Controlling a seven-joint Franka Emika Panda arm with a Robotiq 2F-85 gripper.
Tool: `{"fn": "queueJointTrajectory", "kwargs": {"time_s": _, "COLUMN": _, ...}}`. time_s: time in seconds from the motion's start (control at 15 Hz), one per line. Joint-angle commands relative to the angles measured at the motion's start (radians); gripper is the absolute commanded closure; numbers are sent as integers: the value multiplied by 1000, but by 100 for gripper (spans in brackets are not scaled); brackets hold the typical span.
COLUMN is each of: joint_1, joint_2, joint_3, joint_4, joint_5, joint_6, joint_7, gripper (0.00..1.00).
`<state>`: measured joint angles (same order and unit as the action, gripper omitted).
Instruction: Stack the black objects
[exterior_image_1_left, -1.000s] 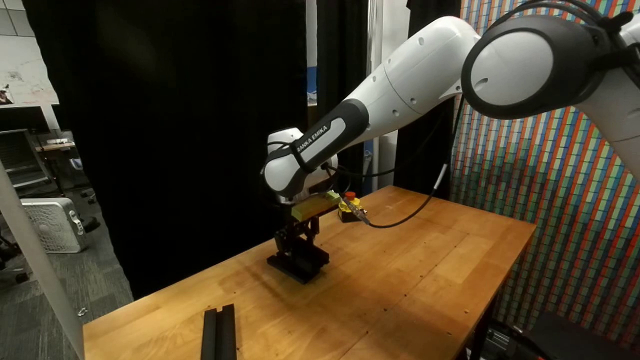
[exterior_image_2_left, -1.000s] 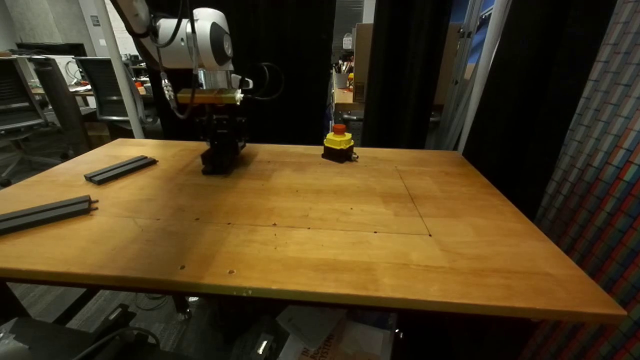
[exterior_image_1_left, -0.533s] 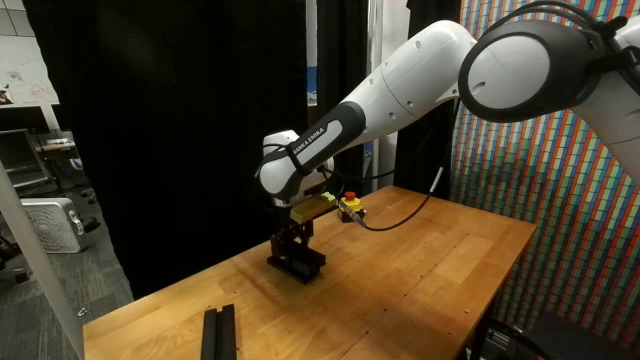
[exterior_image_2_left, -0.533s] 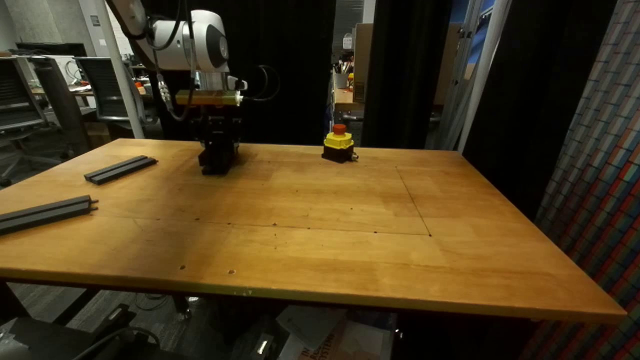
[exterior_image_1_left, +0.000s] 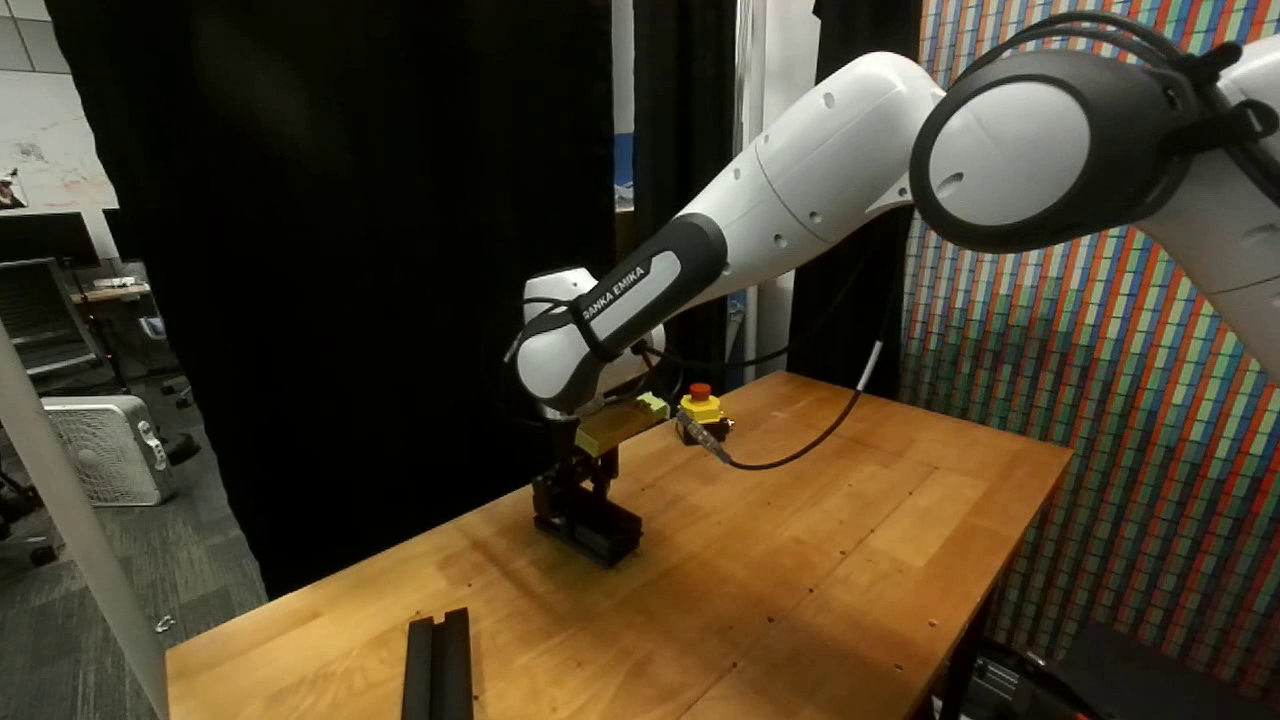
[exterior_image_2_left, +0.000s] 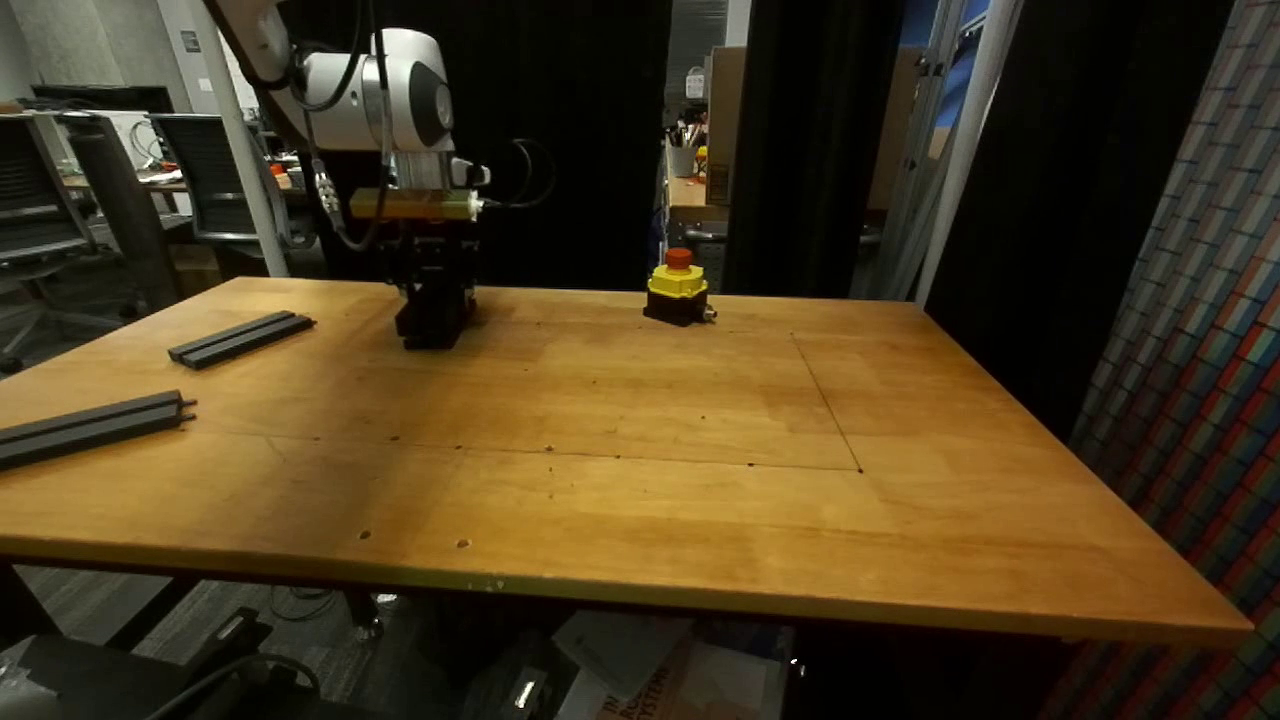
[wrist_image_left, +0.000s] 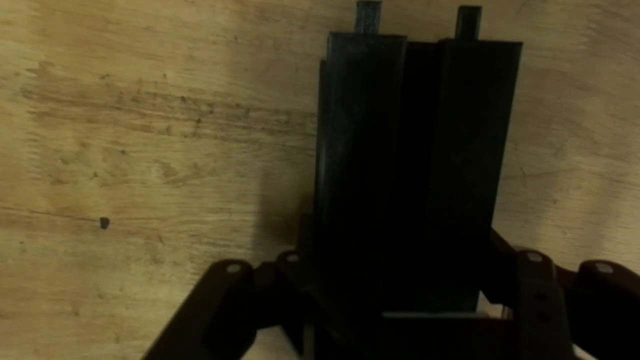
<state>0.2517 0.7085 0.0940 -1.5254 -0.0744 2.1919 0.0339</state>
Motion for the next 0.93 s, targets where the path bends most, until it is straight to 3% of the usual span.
{"fn": "queueJointTrajectory", "kwargs": {"time_s": 0.0, "joint_1": 2, "joint_2": 10, "joint_3": 3, "joint_4": 20, "joint_5": -16, "joint_6": 26, "joint_7": -6, "gripper": 53}}
{"fn": "queueJointTrajectory", "kwargs": {"time_s": 0.87, "joint_1": 23, "joint_2": 24, "joint_3": -10, "joint_4": 12, "joint_5": -67, "joint_6": 30, "joint_7": -3, "gripper": 53}}
